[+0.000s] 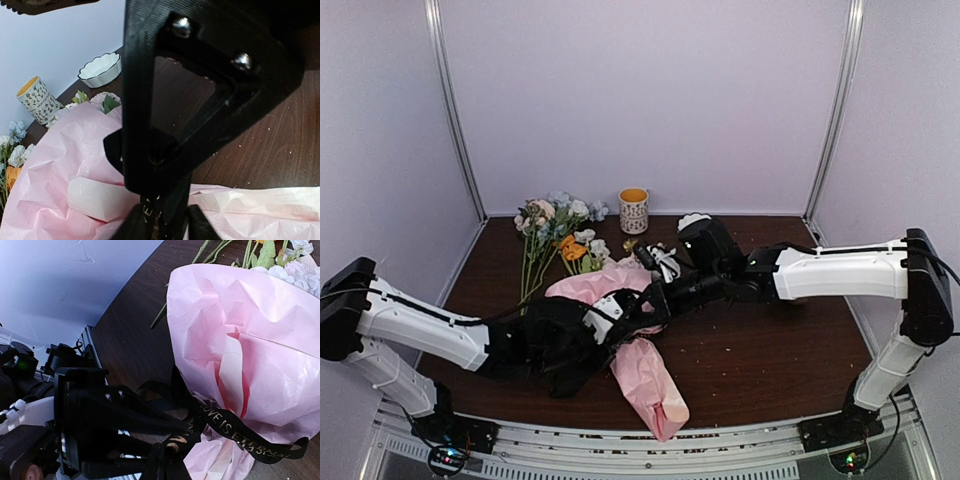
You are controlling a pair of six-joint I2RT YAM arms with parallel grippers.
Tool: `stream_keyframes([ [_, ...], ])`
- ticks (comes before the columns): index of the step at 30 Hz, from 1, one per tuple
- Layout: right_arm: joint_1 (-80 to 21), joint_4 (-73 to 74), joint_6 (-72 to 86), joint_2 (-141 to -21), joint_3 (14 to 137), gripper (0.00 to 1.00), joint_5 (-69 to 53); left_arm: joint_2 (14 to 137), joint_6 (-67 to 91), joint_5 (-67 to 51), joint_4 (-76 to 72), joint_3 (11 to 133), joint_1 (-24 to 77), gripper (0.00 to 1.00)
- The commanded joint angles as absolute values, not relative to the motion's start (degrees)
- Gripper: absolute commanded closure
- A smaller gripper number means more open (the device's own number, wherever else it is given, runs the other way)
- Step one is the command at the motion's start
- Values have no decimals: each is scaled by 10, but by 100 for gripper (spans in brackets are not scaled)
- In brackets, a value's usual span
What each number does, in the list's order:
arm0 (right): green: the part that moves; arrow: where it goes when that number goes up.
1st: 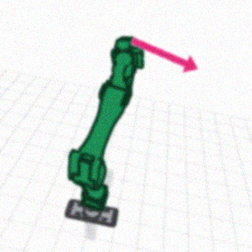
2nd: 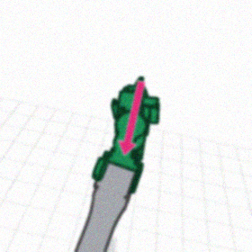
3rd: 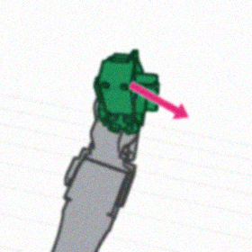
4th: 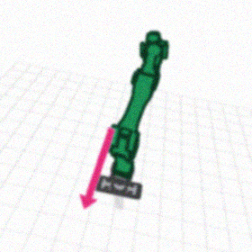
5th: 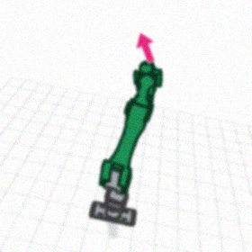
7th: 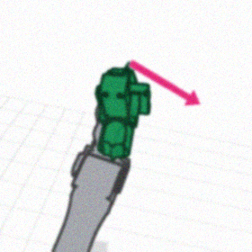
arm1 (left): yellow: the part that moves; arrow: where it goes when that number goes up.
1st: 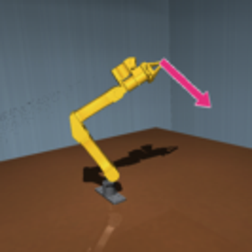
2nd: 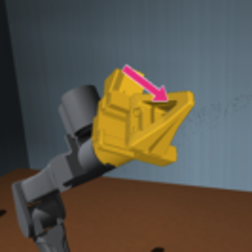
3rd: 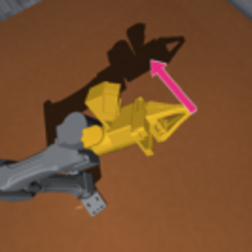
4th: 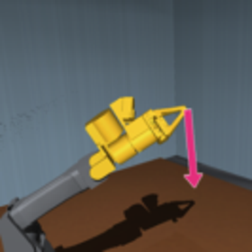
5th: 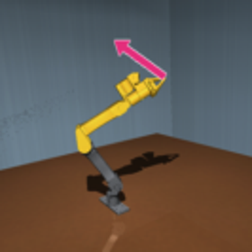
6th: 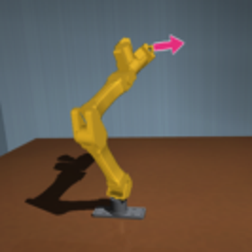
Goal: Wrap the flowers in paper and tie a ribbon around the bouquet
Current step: Cross the half-tied ribbon over the folded bouquet.
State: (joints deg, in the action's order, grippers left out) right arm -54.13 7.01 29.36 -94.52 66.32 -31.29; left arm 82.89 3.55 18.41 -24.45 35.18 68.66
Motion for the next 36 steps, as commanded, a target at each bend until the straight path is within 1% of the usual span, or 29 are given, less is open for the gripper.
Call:
stream_keyframes([
  [1, -541, 103, 277, -940, 684, 100, -262, 795, 81, 201, -118, 408, 684, 45],
  [2, -541, 105, 276, -938, 684, 100, -259, 788, 91, 197, -81, 420, 684, 37],
  [3, -541, 107, 274, -938, 683, 100, -258, 783, 104, 191, -37, 432, 684, 32],
  [5, -541, 110, 271, -938, 686, 100, -255, 766, 130, 170, 45, 455, 684, 24],
  [9, -541, 118, 266, -935, 690, 100, -249, 734, 197, 142, 156, 467, 683, 14],
  [11, -541, 118, 264, -934, 691, 100, -247, 720, 246, 130, 206, 466, 677, 11],
  [13, -541, 122, 261, -935, 695, 100, -244, 713, 311, 105, 261, 460, 650, 13],
  [16, -541, 128, 259, -936, 700, 100, -246, 709, 395, 40, 302, 419, 582, 31],
  [17, -541, 128, 259, -936, 700, 100, -247, 709, 411, 22, 299, 399, 571, 33],
  [19, -541, 127, 257, -935, 699, 100, -248, 711, 430, 16, 292, 369, 563, 33],
  [21, -541, 128, 255, -935, 699, 100, -248, 725, 433, 20, 291, 357, 560, 30],
  [23, -541, 131, 255, -935, 700, 100, -248, 755, 422, 19, 288, 363, 560, 29],
  [26, -541, 131, 255, -931, 696, 100, -244, 790, 406, -15, 276, 377, 561, 30],
  [27, -541, 132, 254, -931, 695, 100, -242, 797, 403, -17, 275, 379, 561, 32],
  [28, -541, 133, 253, -931, 696, 100, -240, 801, 401, -19, 273, 378, 561, 37],
  [29, -541, 134, 254, -930, 696, 100, -239, 801, 401, -20, 273, 377, 561, 44],
  [30, -541, 137, 253, -929, 698, 100, -238, 800, 400, -21, 276, 378, 561, 55],
  [31, -541, 138, 252, -927, 699, 100, -237, 797, 400, -20, 282, 379, 561, 68],
  [32, -541, 138, 251, -925, 699, 100, -235, 793, 399, -18, 292, 380, 561, 85],
  [33, -541, 139, 249, -923, 700, 100, -231, 786, 398, -14, 304, 382, 561, 96],
  [34, -540, 140, 246, -922, 702, 100, -227, 776, 396, -6, 318, 384, 561, 100],
  [36, -540, 153, 239, -924, 710, 100, -218, 740, 397, 36, 361, 393, 561, 100],
])
